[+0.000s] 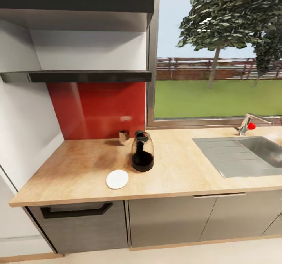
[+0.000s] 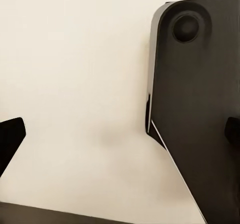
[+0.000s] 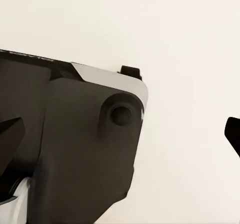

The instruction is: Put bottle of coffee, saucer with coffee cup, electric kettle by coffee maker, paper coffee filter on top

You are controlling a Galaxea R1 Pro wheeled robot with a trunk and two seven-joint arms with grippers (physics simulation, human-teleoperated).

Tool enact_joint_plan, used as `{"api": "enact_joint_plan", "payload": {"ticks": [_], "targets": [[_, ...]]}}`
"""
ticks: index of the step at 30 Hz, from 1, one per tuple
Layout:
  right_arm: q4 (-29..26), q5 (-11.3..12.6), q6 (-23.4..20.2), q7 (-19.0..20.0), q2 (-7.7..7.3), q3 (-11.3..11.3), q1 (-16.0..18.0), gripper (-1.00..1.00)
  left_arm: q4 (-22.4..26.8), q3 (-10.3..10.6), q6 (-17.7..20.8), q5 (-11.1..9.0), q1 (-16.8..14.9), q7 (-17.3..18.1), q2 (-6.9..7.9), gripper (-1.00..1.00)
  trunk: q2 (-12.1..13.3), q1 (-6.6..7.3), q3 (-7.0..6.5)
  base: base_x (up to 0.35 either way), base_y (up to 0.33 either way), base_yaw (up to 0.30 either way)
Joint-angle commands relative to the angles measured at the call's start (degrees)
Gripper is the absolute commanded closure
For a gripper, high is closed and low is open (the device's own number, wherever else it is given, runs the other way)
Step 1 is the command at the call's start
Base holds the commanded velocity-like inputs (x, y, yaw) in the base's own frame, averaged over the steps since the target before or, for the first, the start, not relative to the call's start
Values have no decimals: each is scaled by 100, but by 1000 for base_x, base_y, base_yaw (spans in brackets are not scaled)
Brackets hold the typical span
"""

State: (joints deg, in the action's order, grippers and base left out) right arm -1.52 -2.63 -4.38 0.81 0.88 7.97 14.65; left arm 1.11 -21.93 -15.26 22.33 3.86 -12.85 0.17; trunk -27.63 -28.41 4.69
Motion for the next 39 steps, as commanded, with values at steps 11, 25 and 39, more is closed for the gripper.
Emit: {"api": "enact_joint_plan", "payload": {"ticks": [11, 25, 39], "targets": [[-14, -28, -37, -2, 4, 30, 3, -100, 3, -31, -12, 61, 0, -16, -16, -100, -10, -1, 10, -153, 157, -133], [-7, -18, 314, -2, 0, 30, 3, -100, 6, -30, -12, 61, 0, -16, -18, -100, -10, -1, 10, -3, 2, -1], [-851, -17, 936, -39, -34, 11, 3, -100, 574, 62, 10, 144, -1205, 1054, -217, -100, -10, -1, 10, 0, 0, 0]]}}
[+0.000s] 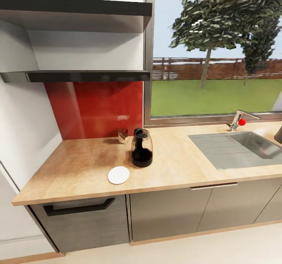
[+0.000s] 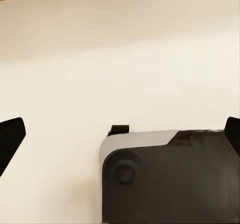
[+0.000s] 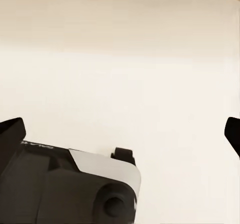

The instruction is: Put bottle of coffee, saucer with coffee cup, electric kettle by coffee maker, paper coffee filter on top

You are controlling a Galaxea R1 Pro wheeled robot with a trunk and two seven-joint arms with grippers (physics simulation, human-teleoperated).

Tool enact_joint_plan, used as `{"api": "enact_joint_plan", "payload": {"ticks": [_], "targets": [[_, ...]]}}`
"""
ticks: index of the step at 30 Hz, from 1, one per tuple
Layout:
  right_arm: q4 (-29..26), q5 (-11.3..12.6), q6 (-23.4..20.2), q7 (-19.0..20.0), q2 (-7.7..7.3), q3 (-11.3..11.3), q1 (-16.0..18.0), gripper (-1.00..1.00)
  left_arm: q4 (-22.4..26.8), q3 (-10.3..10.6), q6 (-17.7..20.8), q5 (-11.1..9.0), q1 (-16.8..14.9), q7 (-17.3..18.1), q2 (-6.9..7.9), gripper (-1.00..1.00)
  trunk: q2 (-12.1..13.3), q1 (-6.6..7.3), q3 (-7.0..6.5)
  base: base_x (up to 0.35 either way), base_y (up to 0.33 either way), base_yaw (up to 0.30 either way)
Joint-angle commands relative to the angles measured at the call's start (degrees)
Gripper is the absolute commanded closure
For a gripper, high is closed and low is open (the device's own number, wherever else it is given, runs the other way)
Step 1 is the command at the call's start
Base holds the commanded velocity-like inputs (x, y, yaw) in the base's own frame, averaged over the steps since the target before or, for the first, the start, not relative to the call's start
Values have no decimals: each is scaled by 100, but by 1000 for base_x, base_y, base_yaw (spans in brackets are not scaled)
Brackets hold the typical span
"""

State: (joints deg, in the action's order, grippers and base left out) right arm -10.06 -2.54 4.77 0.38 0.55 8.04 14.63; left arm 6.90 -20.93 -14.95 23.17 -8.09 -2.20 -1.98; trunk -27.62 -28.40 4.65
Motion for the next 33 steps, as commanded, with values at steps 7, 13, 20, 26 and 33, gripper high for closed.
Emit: {"api": "enact_joint_plan", "payload": {"ticks": [7, 13, 20, 26, 33], "targets": [[-345, -27, 701, 32, 28, 11, 4, -100, 281, -38, -21, 54, -467, 1397, 83, -100, -11, -2, 13, 0, 0, 0], [-616, -24, 1057, 40, 46, 21, 5, -100, 834, -23, -31, 59, -480, 1745, 114, -100, -11, -2, 13, -191, 49, 0], [-1015, -18, 1305, 47, 149, 25, 4, -100, 1419, -15, -38, 64, -483, 1901, 251, -100, -11, -2, 13, -193, 55, 0], [-1631, -6, 1341, 891, 225, 34, 6, -100, 2272, -96, 26, -17, -557, 3444, 391, -100, -11, -2, 13, -9, 2, 0], [-3239, 10, 1293, 1475, 499, 31, 11, -100, 3403, -110, 1775, -298, -1624, 5672, 693, -100, -11, -2, 13, 0, 0, 0]]}}
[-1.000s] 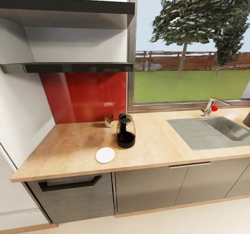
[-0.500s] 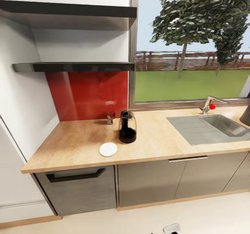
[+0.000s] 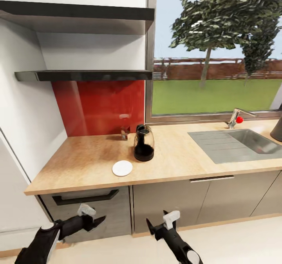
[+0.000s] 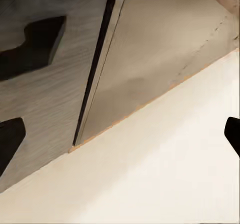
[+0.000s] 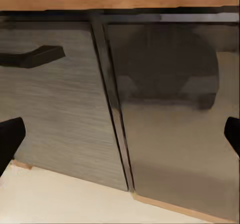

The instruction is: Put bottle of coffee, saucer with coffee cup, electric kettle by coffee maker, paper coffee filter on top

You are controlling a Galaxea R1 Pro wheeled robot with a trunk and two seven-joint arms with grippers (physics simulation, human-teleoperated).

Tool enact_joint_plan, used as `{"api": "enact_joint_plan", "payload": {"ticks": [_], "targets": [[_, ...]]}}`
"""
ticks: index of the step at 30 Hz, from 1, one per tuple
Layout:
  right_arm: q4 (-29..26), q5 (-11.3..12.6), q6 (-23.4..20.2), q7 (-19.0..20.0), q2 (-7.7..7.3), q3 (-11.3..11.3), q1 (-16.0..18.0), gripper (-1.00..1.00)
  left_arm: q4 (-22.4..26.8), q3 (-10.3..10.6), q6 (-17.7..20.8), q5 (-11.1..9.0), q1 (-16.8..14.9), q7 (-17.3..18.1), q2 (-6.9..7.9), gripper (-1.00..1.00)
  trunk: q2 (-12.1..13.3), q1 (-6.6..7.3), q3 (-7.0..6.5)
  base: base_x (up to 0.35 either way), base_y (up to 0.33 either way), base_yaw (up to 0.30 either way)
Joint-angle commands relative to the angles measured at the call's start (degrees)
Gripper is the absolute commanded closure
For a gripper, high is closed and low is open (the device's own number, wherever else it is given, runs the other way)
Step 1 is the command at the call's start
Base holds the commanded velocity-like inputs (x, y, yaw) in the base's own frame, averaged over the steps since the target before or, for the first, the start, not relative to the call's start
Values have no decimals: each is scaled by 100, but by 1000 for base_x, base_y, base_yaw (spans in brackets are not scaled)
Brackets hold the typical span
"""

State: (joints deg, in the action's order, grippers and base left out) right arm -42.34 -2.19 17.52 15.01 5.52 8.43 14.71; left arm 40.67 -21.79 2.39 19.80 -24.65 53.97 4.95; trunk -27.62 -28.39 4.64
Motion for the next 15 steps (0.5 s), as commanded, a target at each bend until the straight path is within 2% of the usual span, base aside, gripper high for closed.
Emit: {"api": "enact_joint_plan", "payload": {"ticks": [1, 2, 5, 8, 9, 11, 15], "targets": [[-186, -22, 10, 13, 24, -8, 4, -100, 255, -22, 372, -55, -40, 313, 82, -100, -11, -3, 14, 0, 0, 0], [-241, -22, 8, 12, 30, -8, 4, -100, 341, -21, 492, -83, -56, 410, 107, -100, -11, -3, 14, 0, 0, 0], [-509, -19, -56, 11, 53, -6, 5, -100, 902, -19, 1163, -171, -102, 1055, 216, -100, -11, -3, 14, 0, 0, 0], [-728, -19, -234, 17, 88, -2, 5, -100, 1356, -19, 1557, -183, -115, 1490, 246, -100, -11, -3, 14, 0, 0, 0], [-844, -19, -348, 18, 128, -1, 5, -100, 1528, -19, 1698, -184, -121, 1585, 250, -100, -11, -3, 14, 0, 0, 0], [-1278, -19, -899, 18, 238, 0, 5, -100, 2011, -17, 2380, -174, -273, 1713, 259, -100, -11, -3, 14, 0, 0, 0], [-1835, -17, -1649, 16, 300, 1, 4, -100, 2182, -5, 3208, -143, -731, 1699, 280, -100, -11, -3, 14, 0, 0, 0]]}}
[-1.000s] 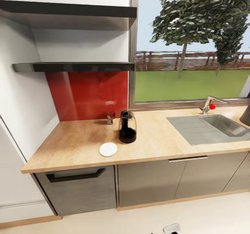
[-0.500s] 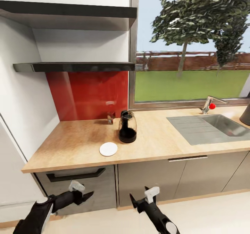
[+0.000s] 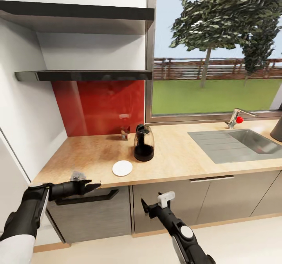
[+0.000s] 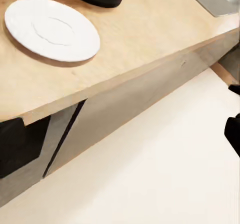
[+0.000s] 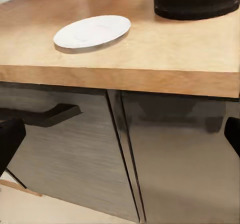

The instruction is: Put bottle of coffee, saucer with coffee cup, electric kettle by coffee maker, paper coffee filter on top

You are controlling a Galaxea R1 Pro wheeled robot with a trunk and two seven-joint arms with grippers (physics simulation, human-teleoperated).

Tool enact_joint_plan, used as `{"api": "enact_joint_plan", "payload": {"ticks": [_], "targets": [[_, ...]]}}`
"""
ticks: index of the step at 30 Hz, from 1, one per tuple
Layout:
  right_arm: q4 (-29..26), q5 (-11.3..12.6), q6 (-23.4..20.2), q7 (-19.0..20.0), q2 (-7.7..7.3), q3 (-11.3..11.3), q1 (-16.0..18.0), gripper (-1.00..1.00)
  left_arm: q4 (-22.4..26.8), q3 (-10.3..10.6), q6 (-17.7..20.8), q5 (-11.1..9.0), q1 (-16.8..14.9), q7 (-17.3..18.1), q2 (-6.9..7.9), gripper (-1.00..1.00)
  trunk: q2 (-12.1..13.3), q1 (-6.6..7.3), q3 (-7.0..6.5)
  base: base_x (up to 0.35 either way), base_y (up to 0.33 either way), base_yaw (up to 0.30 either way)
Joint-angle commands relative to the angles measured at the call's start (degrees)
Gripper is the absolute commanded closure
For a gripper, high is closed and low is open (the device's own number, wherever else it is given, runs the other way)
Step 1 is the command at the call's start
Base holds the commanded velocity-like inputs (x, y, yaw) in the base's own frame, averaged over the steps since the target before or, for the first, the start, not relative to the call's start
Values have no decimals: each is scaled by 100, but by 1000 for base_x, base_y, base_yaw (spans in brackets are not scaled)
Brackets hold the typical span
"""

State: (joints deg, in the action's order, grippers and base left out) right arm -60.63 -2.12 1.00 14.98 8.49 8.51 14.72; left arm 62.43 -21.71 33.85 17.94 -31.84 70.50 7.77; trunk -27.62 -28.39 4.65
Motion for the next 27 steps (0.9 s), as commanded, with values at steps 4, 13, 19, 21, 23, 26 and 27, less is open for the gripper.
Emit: {"api": "enact_joint_plan", "payload": {"ticks": [4, 13, 19, 21, 23, 26, 27], "targets": [[-626, 69, -765, 14, 102, -7, 4, -100, 33, 3, 561, 182, -435, 29, 72, -100, -11, -3, 13, 0, 0, 0], [-1468, 2418, -3484, -36, 151, -22, 690, -100, -3, -21, 1525, 863, -1147, -161, 93, -100, -11, -3, 13, 0, 0, 0], [-1469, 3070, -3752, -1392, 151, -41, 1251, -100, -51, 11, 1607, 864, -1138, -491, 58, -100, -11, -3, 13, 0, 0, 0], [-1456, 3729, -3756, -1789, 151, -35, 1315, -100, -48, 15, 1642, 864, -1113, -596, 55, -100, -11, -3, 13, 0, 0, 0], [-1453, 3878, -3756, -1859, 151, -28, 1325, -100, -53, 6, 1648, 862, -1110, -616, 57, -100, -11, -3, 13, 68, 0, 0], [-1442, 3927, -3759, -1885, 151, -17, 1330, -100, -55, -5, 1650, 855, -1109, -623, 52, -100, -11, -3, 13, 234, 0, 0], [-1439, 3932, -3760, -1888, 151, -14, 1330, -100, -55, -6, 1650, 850, -1111, -624, 51, -100, -11, -3, 13, 297, 0, 0]]}}
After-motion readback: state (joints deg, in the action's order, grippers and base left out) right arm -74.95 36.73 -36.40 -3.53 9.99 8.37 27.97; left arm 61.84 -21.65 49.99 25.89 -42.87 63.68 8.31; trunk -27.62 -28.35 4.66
